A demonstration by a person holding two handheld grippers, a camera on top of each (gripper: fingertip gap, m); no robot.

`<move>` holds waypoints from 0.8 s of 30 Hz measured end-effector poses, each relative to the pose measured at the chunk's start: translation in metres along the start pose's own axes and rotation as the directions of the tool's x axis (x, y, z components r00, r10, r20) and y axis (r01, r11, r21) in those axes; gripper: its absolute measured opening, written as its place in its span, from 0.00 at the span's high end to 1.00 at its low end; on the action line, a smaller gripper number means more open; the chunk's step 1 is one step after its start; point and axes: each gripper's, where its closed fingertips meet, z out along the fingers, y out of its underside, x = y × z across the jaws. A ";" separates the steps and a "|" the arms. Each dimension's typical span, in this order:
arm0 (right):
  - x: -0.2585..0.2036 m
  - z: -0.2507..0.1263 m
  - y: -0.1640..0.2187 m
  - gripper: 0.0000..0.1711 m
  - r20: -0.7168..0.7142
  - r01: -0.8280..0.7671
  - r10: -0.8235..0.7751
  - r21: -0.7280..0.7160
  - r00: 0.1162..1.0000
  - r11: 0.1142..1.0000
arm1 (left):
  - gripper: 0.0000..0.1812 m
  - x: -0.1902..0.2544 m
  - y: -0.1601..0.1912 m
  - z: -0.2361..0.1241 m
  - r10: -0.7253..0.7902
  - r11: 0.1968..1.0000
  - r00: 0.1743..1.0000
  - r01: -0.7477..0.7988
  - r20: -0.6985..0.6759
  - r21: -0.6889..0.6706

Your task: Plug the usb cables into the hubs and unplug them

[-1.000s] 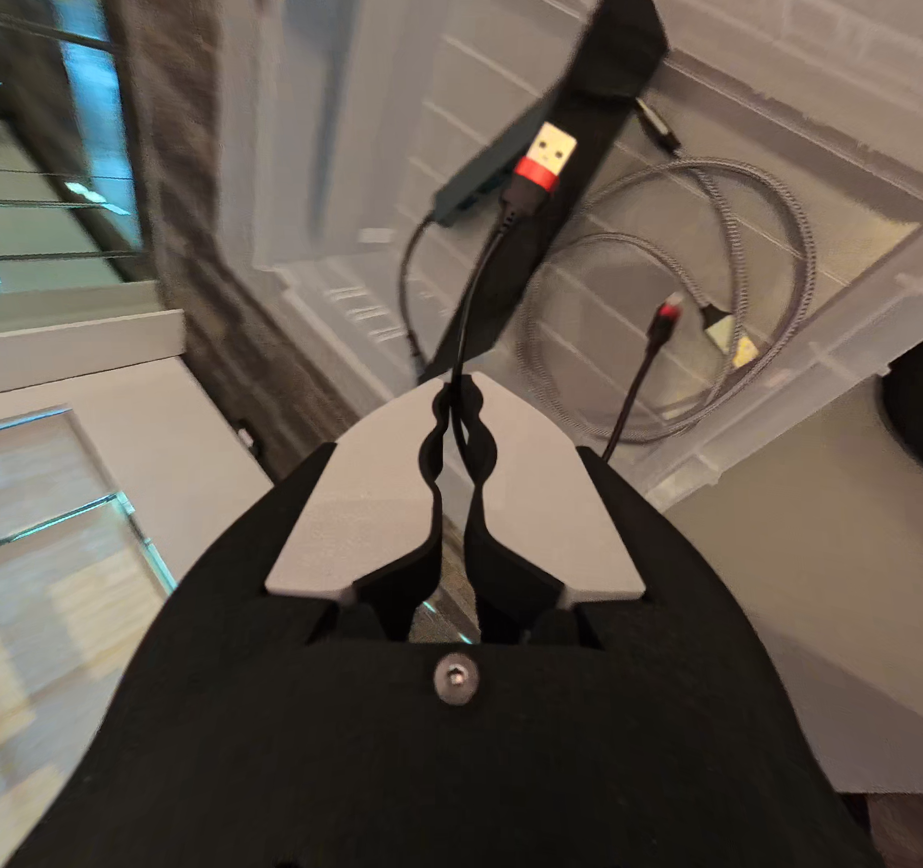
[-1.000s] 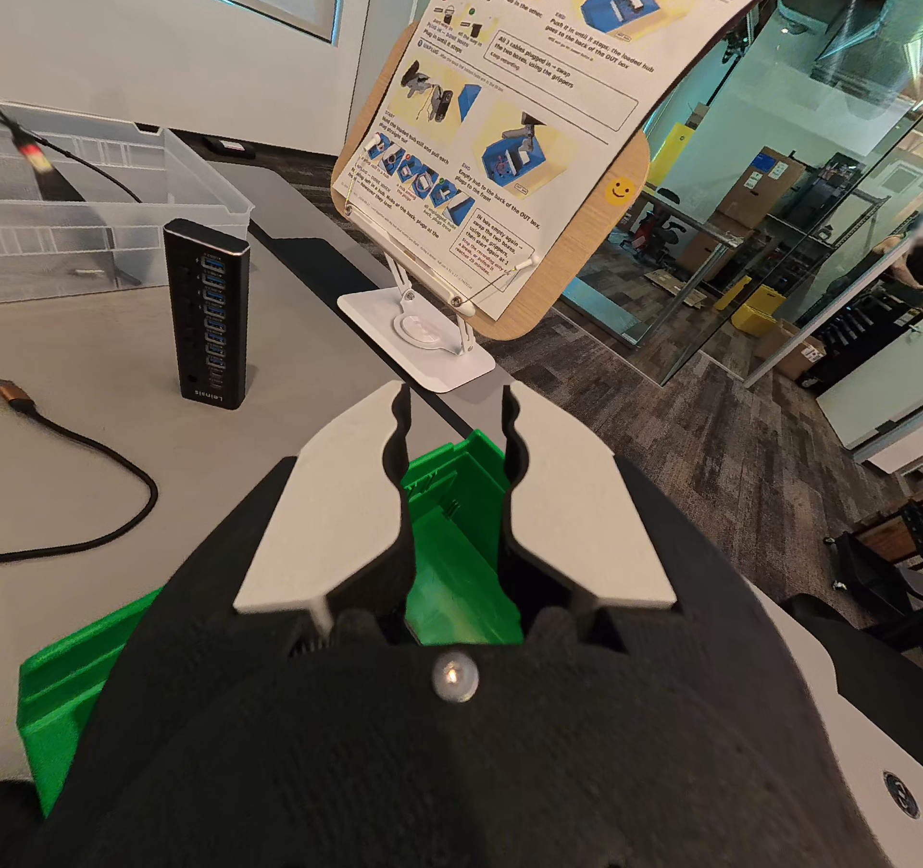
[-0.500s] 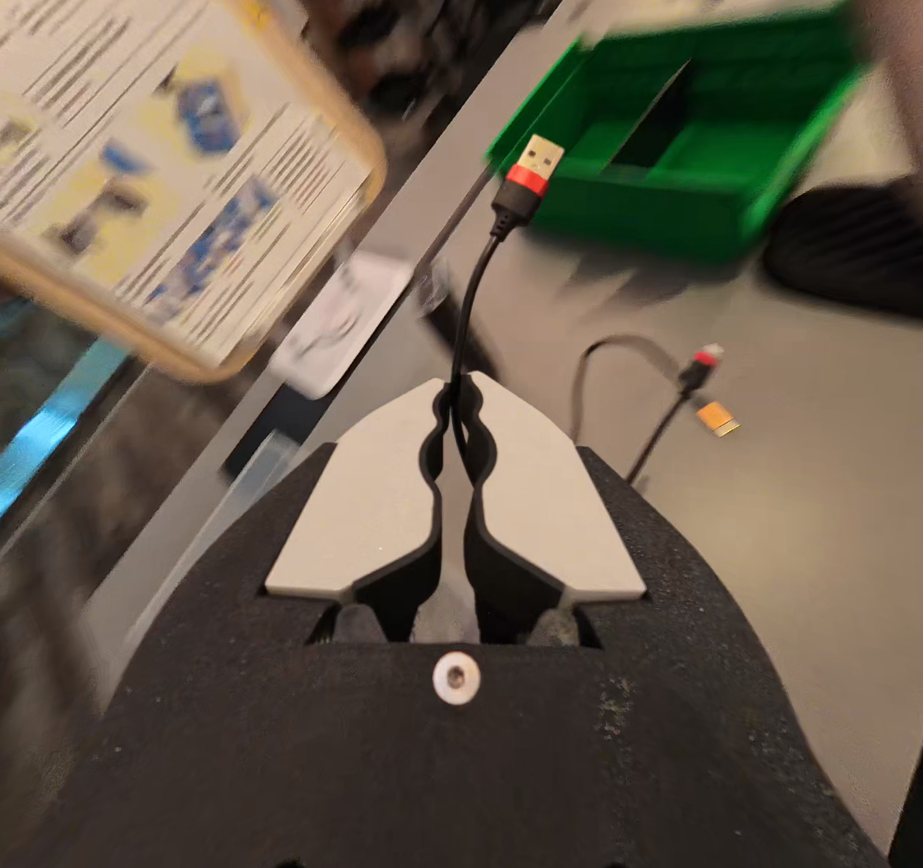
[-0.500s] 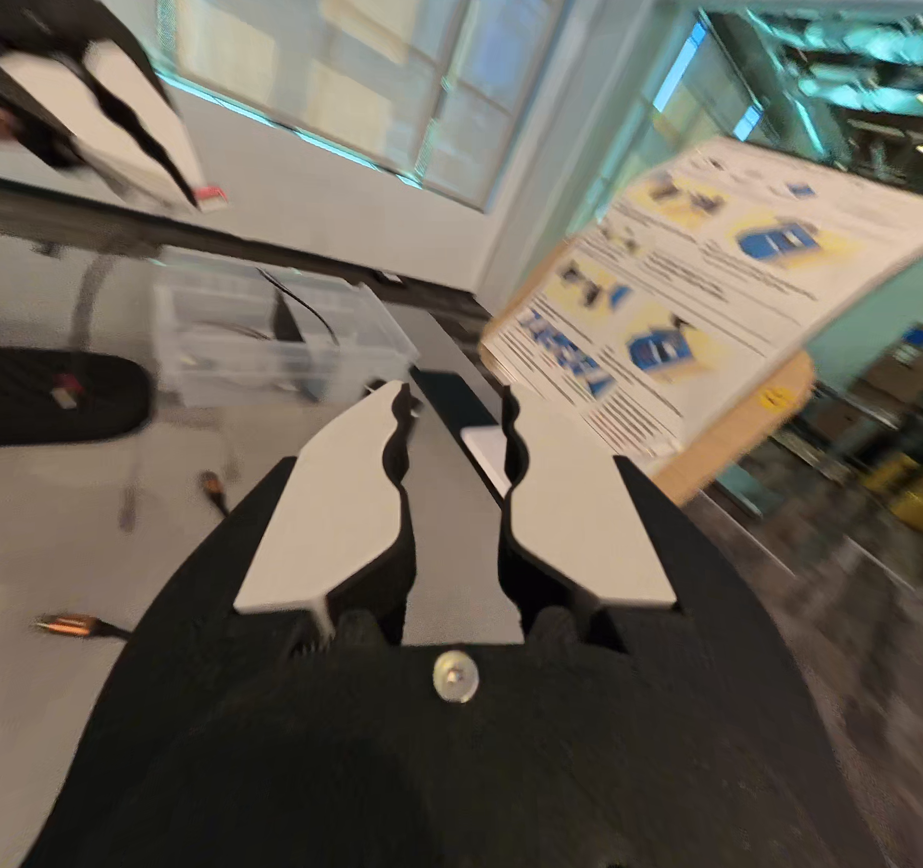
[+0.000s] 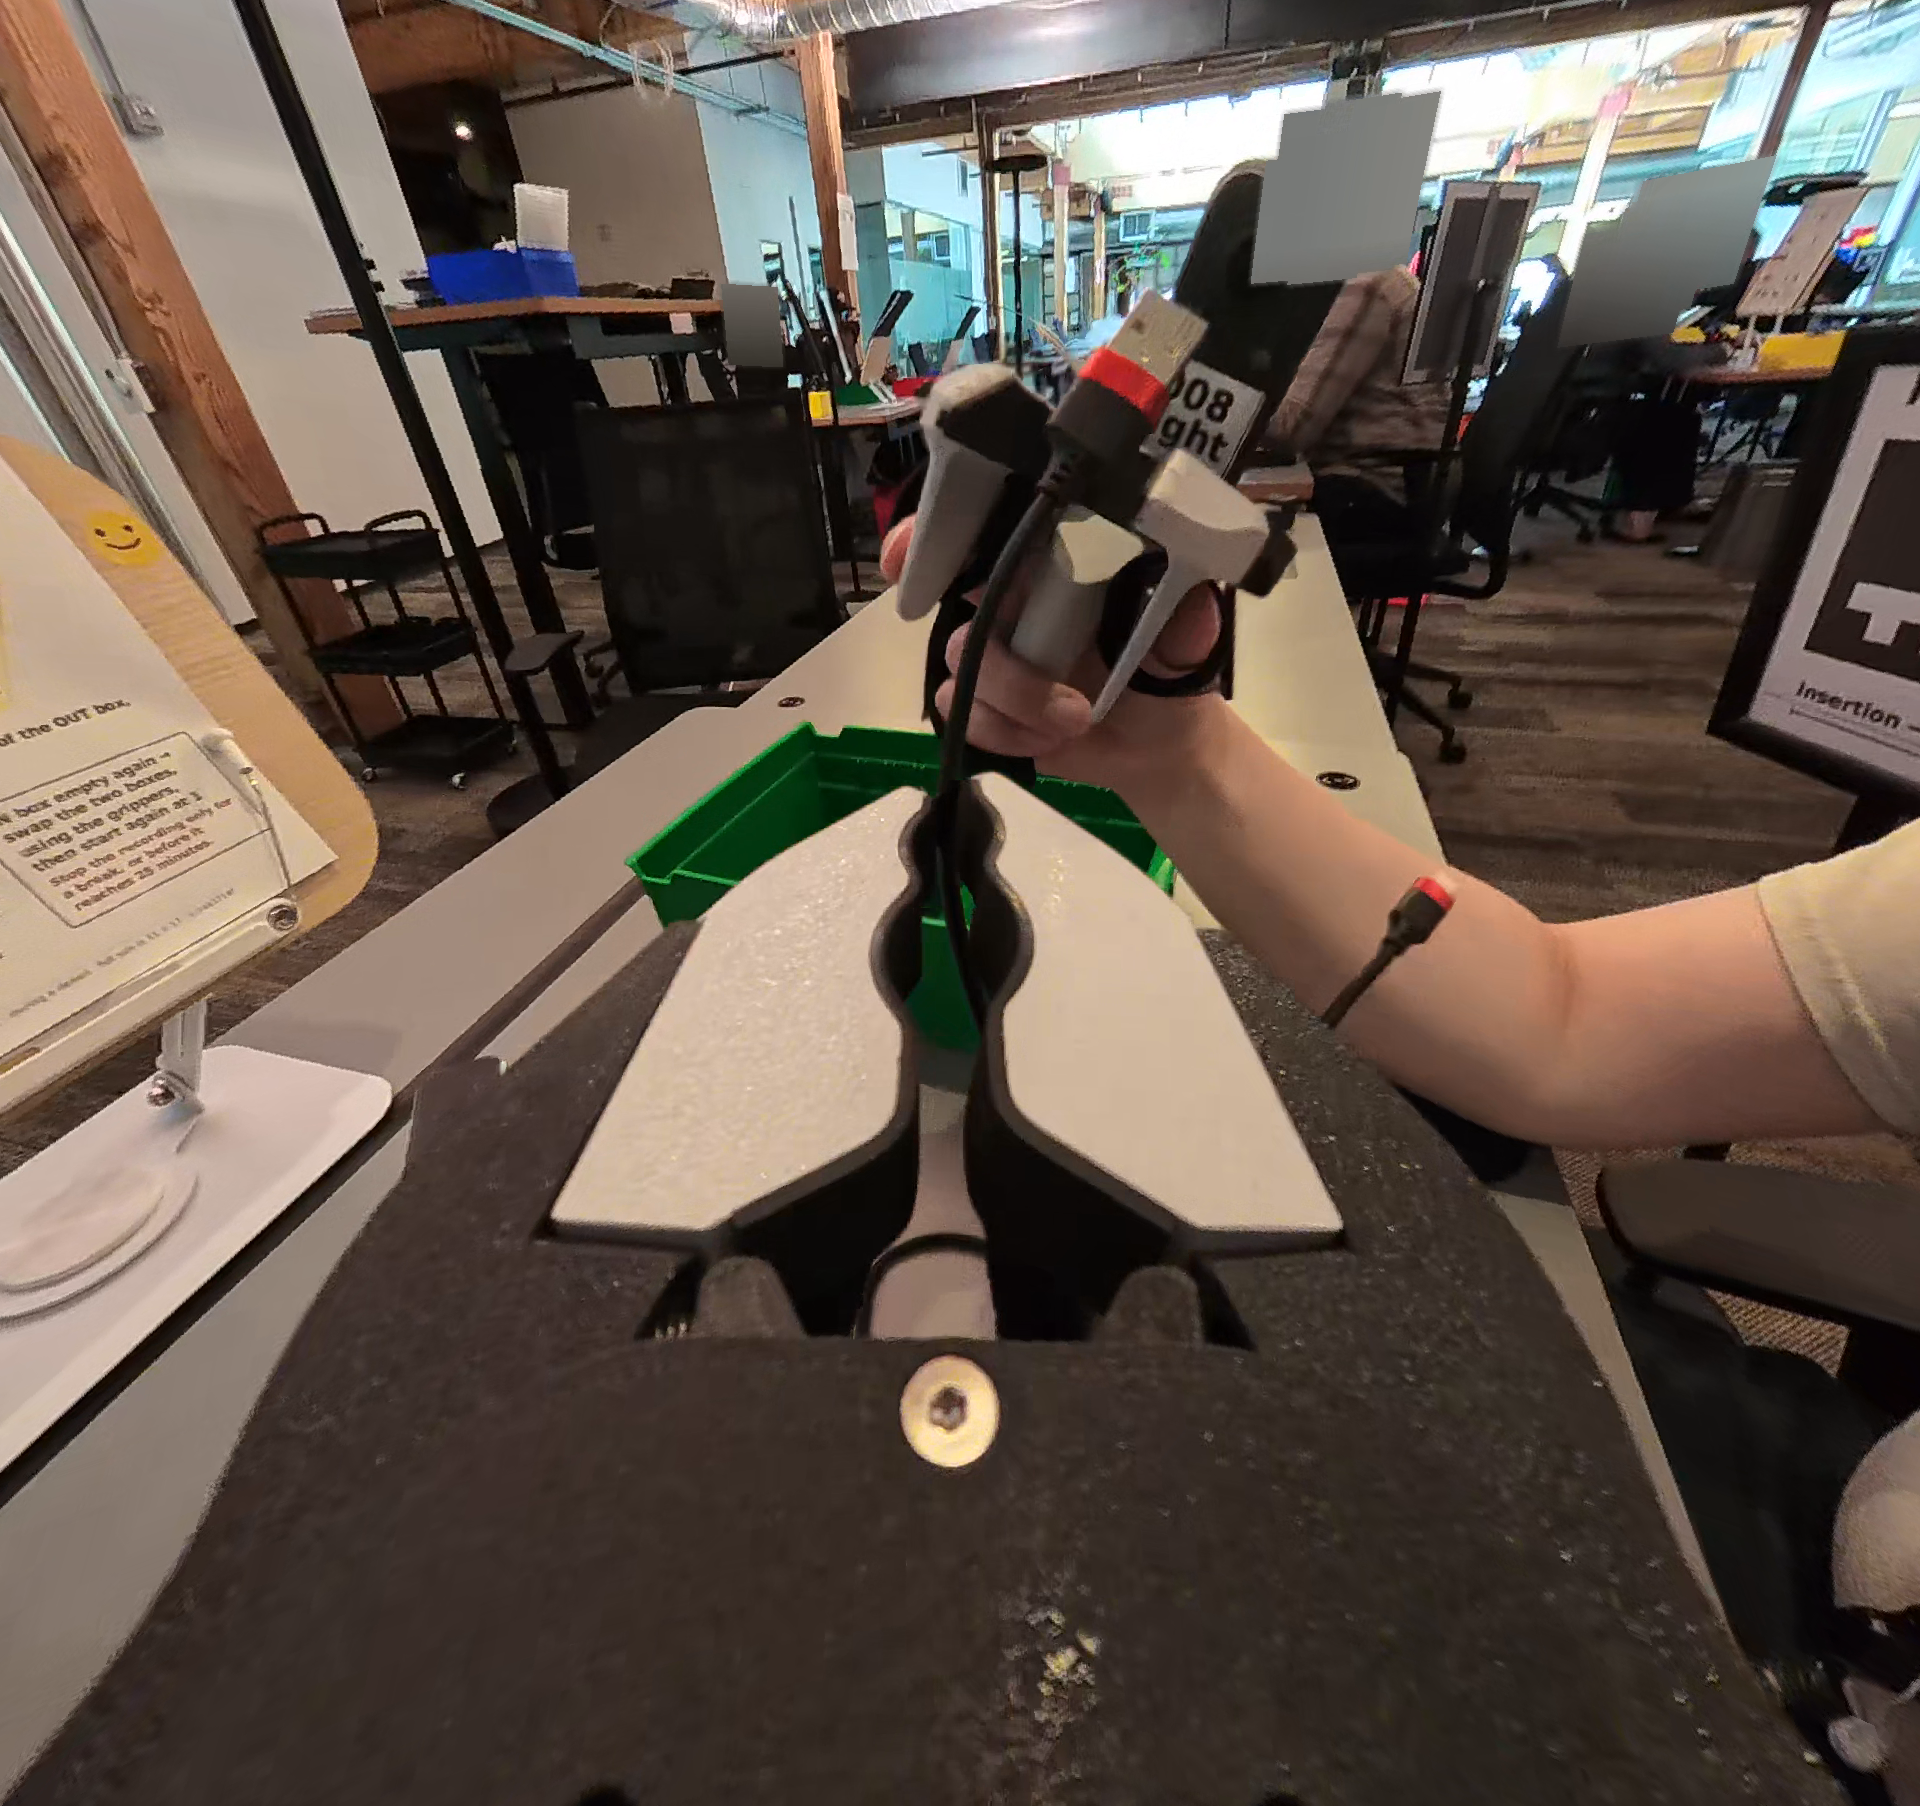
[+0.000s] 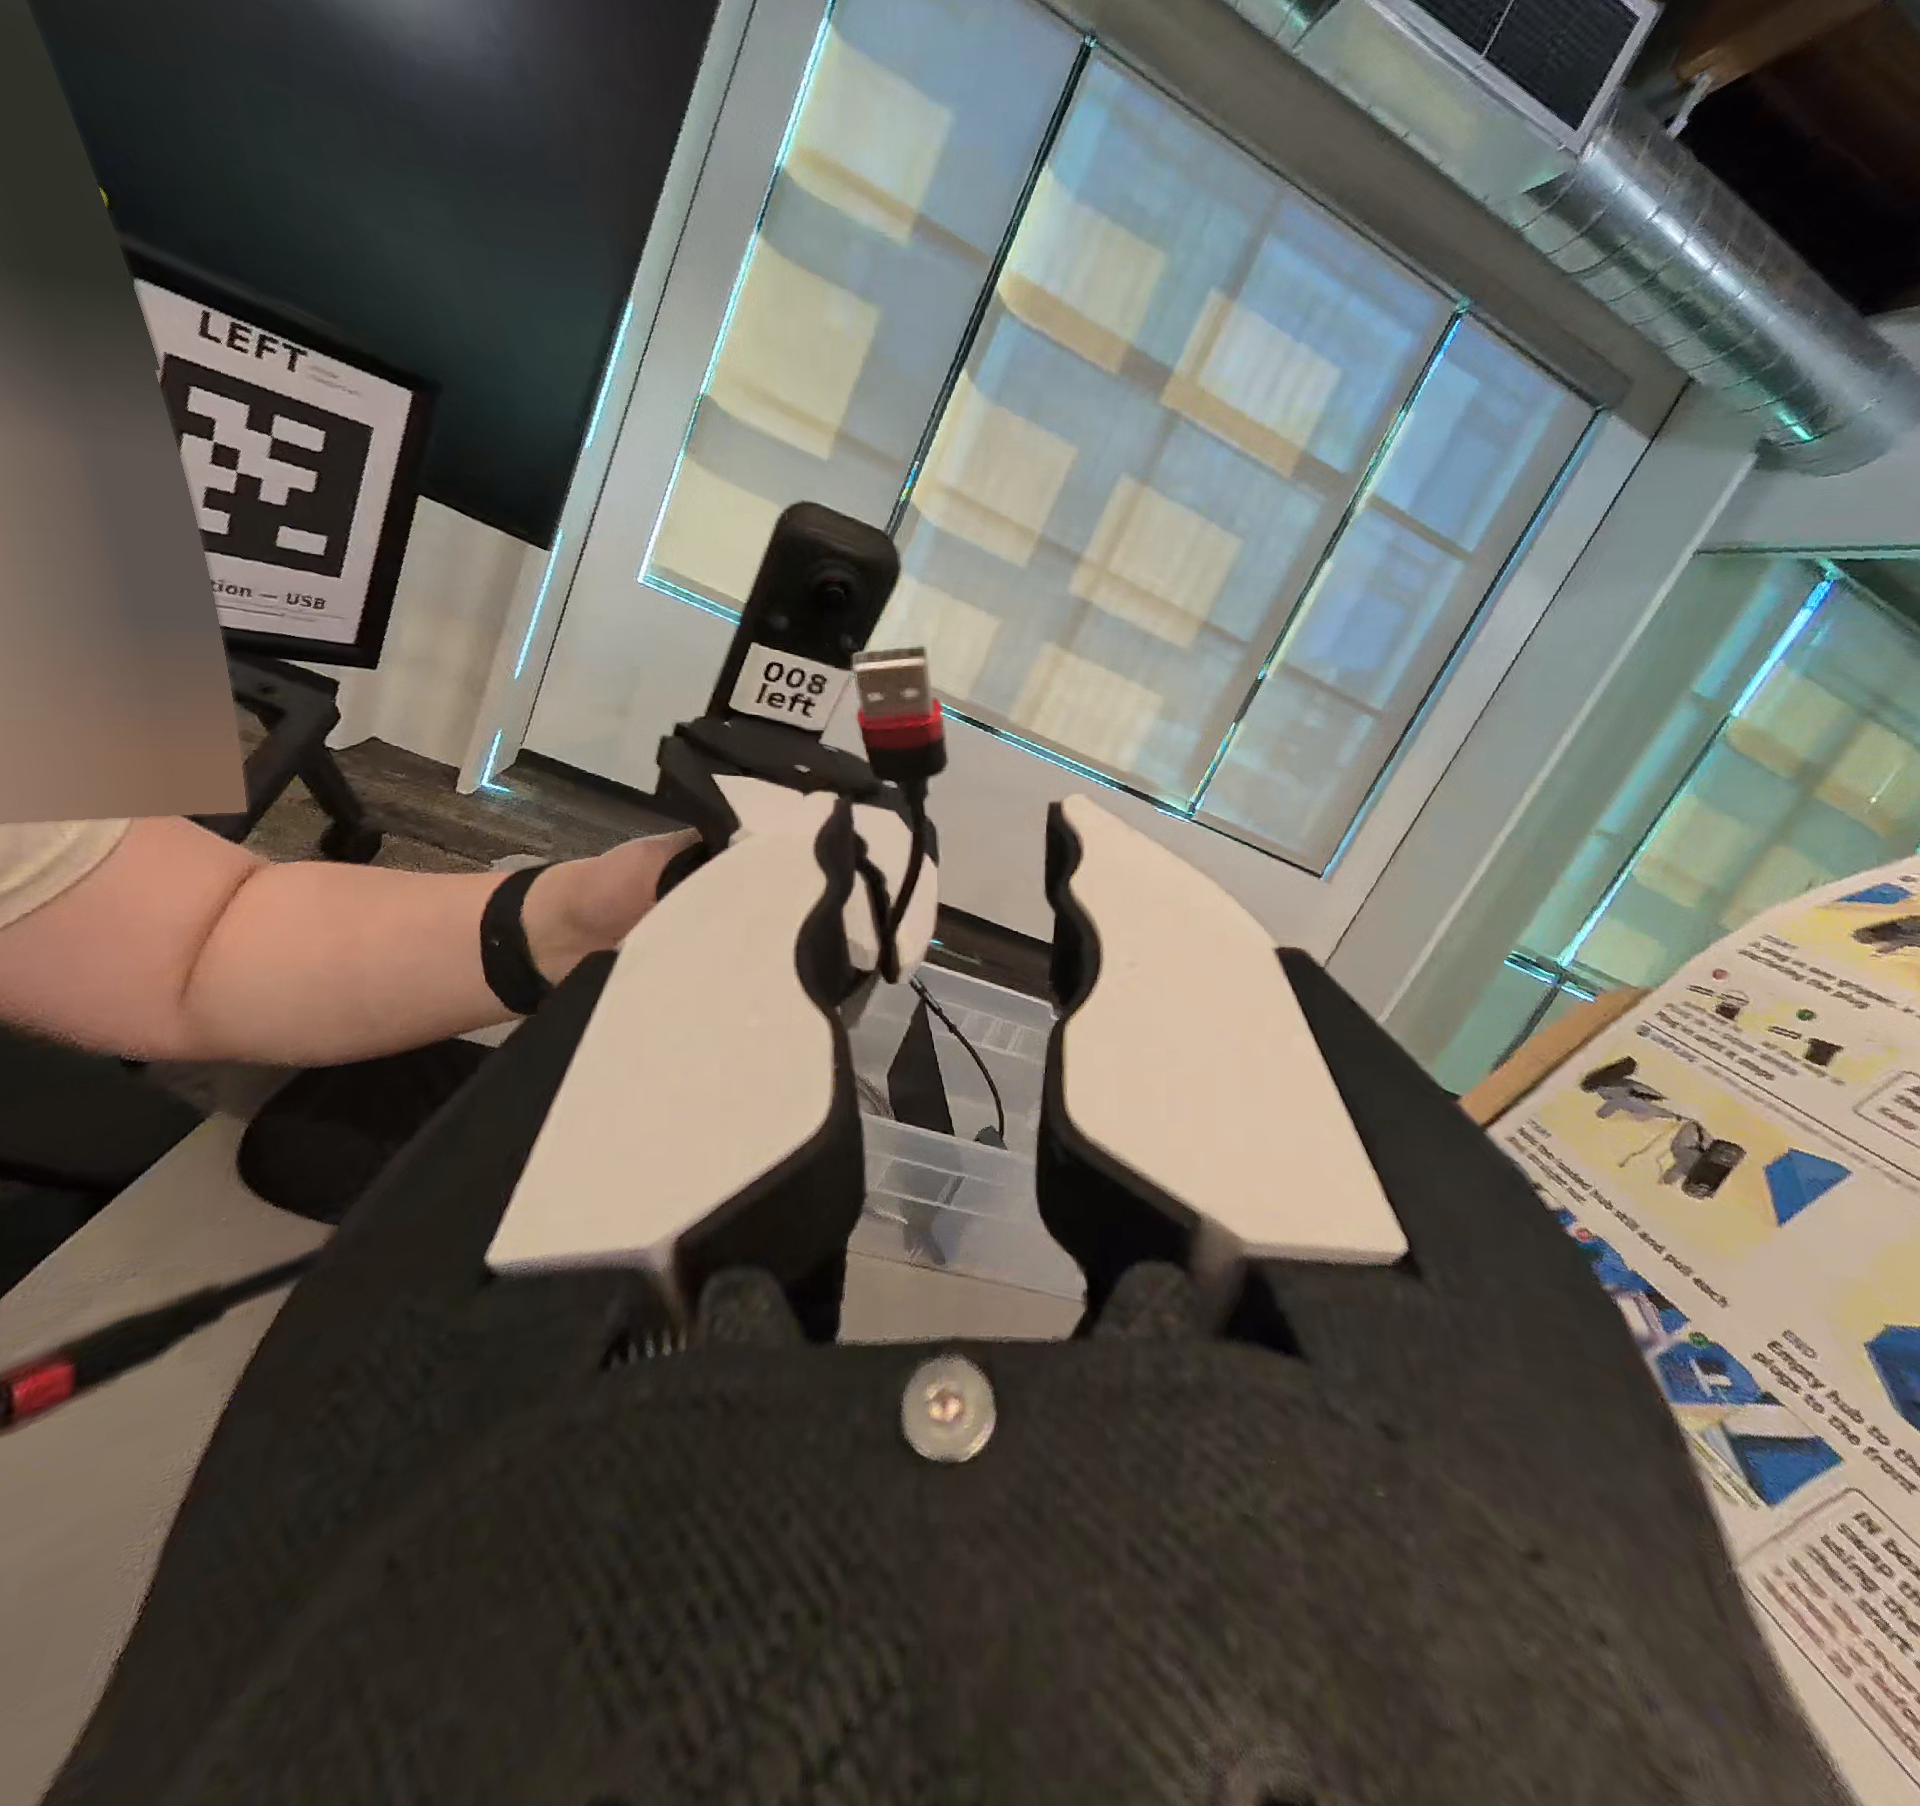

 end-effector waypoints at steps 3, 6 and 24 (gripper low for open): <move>-0.004 0.010 0.002 0.79 0.002 0.003 -0.003 0.000 1.000 1.000 | 0.98 -0.002 -0.001 0.003 -0.048 0.998 0.998 0.049 -0.027 0.035; 0.003 0.019 0.002 0.80 -0.070 0.011 -0.009 0.027 0.997 1.000 | 0.99 -0.002 0.001 0.008 -0.076 0.995 0.996 0.080 -0.055 0.063; 0.042 0.023 0.050 0.91 -0.246 0.427 -0.708 -0.653 0.662 0.626 | 0.81 -0.039 -0.034 0.012 0.243 0.955 0.927 -0.177 0.287 -0.237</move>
